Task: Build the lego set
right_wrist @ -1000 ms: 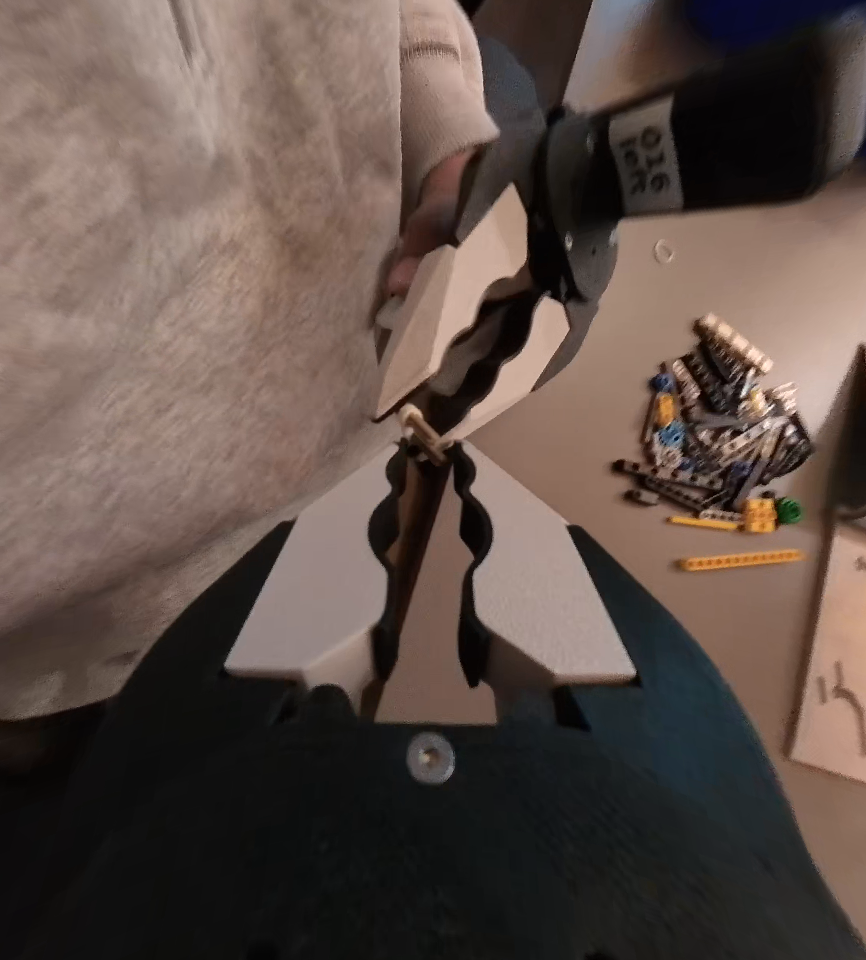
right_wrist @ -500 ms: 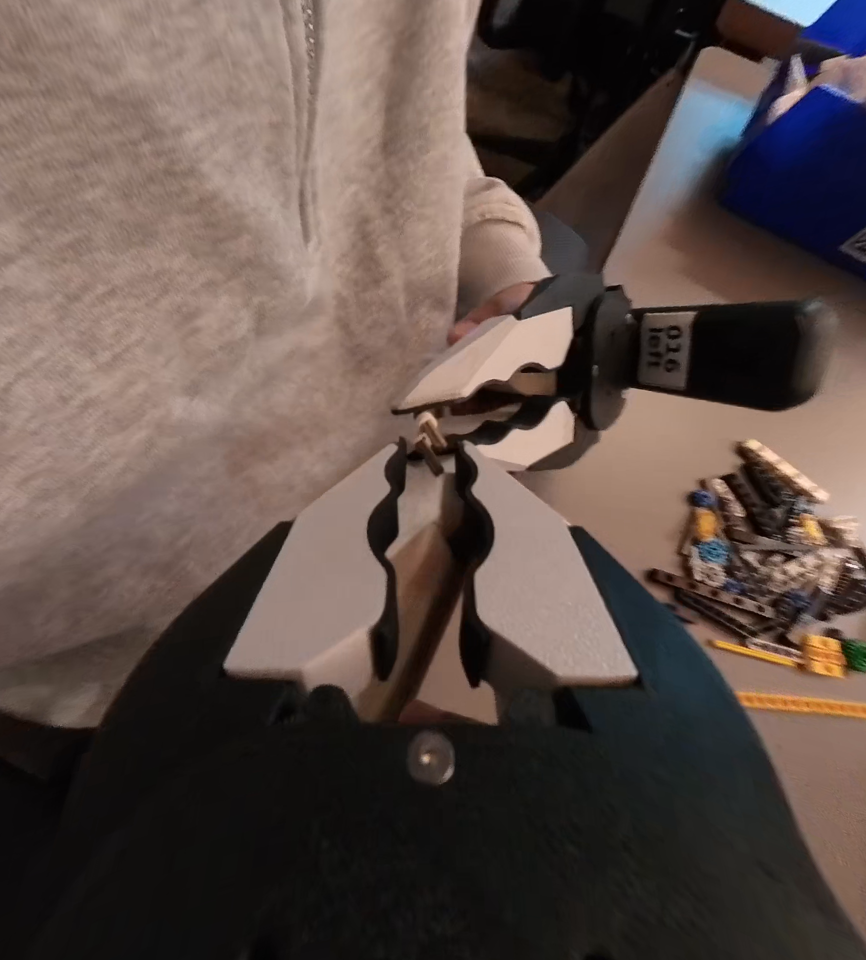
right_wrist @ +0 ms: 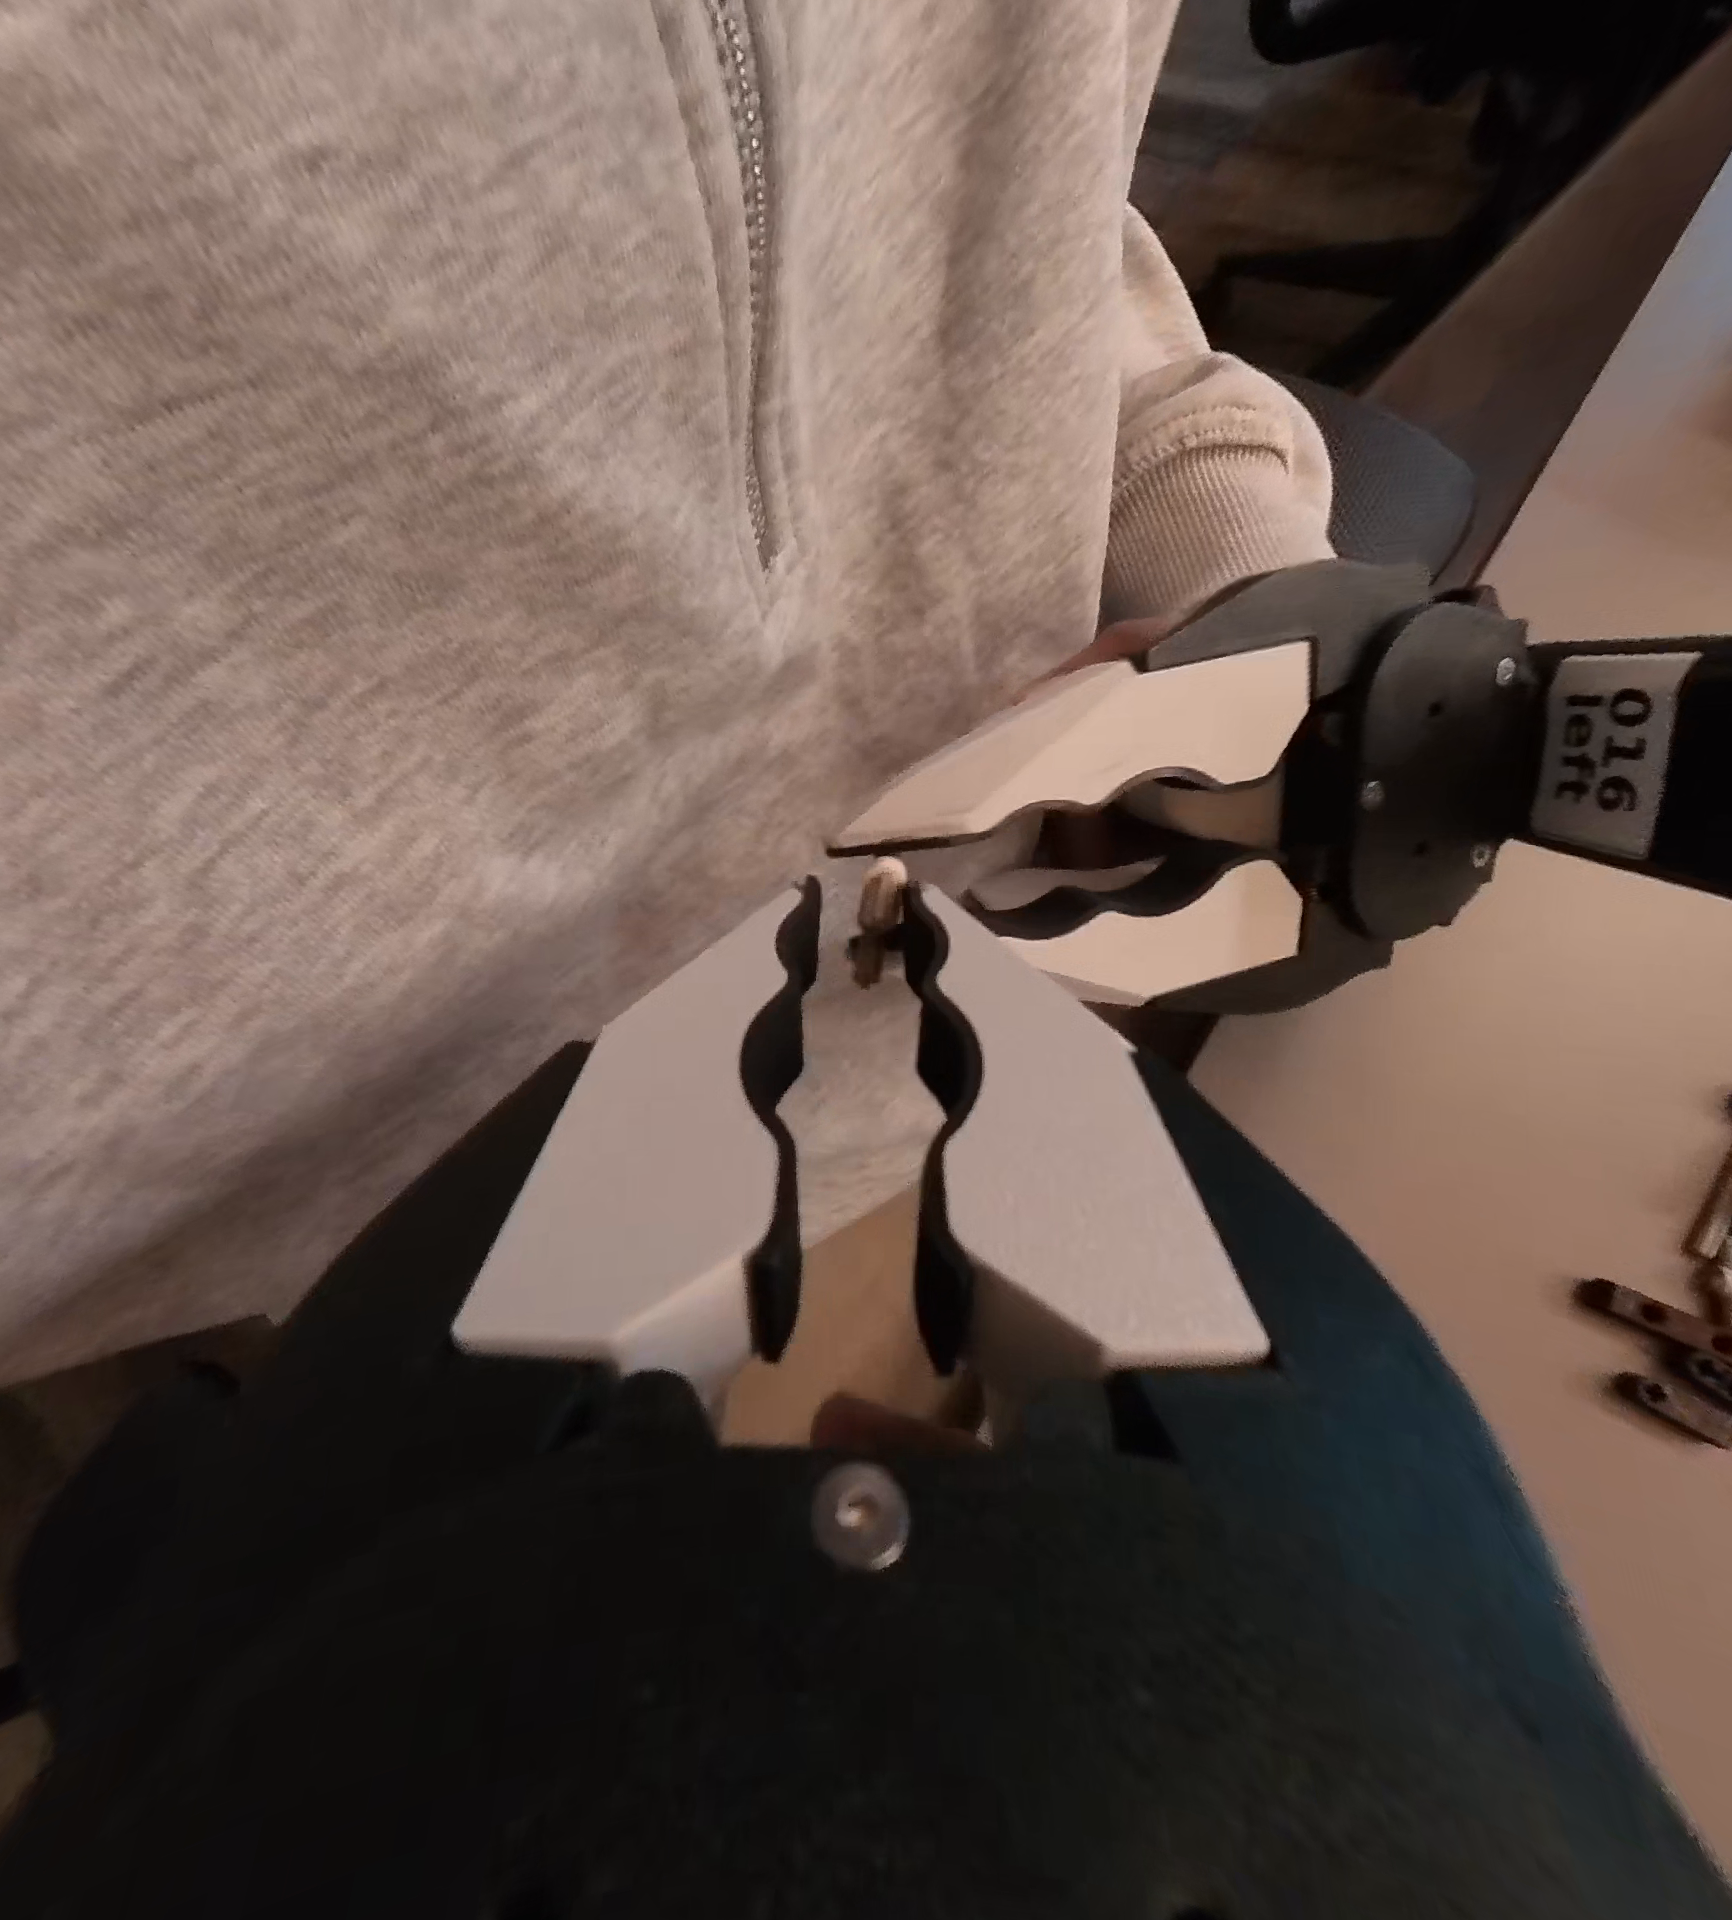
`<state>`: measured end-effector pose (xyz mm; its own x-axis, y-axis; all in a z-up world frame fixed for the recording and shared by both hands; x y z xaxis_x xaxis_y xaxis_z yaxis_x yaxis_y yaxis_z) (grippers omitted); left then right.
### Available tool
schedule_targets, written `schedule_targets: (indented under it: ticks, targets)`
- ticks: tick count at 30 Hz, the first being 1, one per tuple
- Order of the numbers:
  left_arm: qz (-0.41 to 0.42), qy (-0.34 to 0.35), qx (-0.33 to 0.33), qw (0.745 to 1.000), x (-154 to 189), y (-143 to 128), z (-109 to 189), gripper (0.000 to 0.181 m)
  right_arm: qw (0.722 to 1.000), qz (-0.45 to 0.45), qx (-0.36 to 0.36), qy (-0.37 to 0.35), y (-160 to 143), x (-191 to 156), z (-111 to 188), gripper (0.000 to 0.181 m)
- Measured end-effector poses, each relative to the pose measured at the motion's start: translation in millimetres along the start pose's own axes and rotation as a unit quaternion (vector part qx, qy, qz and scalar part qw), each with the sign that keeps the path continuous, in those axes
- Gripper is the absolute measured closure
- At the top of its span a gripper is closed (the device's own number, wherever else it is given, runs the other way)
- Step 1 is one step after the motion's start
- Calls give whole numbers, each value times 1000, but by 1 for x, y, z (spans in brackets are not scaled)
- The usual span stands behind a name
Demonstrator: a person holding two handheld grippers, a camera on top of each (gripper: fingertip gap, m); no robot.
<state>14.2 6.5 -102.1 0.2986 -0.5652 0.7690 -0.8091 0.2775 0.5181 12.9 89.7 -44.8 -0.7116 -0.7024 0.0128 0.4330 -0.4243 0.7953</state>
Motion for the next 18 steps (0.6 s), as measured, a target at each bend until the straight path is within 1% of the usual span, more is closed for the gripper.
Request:
schedule_targets:
  ticks: [3,14,18]
  targets:
    - [1,-9,4,1000,2,1,0,168,1000,8,4,-18,2,2,1,175]
    - [-3,-22,20,1000,7,4,5,168,999,-5,24,-39,5,9,6,175]
    - [-3,-26,22,999,7,4,5,168,998,-28,36,-38,5,9,7,175]
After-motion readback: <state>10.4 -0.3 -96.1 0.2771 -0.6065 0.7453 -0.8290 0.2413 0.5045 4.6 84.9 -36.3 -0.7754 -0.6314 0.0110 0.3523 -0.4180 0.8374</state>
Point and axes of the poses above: each gripper's, where its closed fingertips meet, z back along the fingers, y out of its top, x = y × z across the jaws, the point moved 7 cm from there along z, back along the fingers, and after that the axes turned 13 degrees about z, right-handed, at the moved point
